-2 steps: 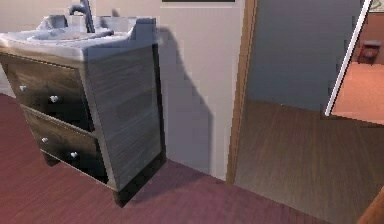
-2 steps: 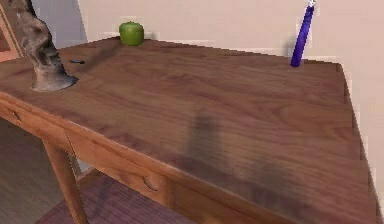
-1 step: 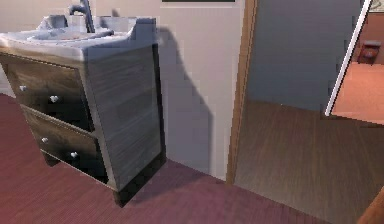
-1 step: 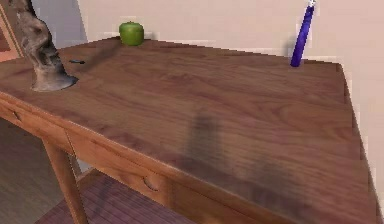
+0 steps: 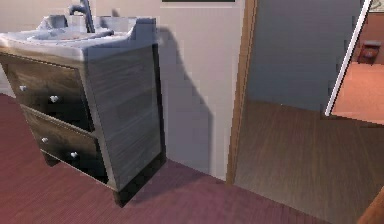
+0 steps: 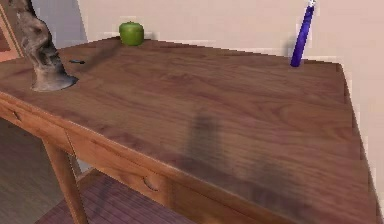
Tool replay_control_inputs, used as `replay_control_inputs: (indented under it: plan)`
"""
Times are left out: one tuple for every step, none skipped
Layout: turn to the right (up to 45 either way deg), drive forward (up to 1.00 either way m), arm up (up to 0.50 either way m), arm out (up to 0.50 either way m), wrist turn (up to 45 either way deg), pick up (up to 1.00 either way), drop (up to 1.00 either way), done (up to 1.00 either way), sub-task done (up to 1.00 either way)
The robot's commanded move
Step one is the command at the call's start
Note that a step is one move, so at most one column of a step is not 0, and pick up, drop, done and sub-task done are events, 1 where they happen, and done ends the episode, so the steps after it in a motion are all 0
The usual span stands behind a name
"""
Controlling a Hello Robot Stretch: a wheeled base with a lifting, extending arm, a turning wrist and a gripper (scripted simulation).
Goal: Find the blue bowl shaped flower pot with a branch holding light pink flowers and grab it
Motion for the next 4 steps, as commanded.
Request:
replay_control_inputs:
  plan:
    - [45.0,0.0,0.0,0.0,0.0,0.0,0.0,0.0,0.0]
    - [-15.0,0.0,0.0,0.0,0.0,0.0,0.0,0.0,0.0]
    - [0.0,1.0,0.0,0.0,0.0,0.0,0.0,0.0,0.0]
    - [-24.0,0.0,0.0,0.0,0.0,0.0,0.0,0.0,0.0]
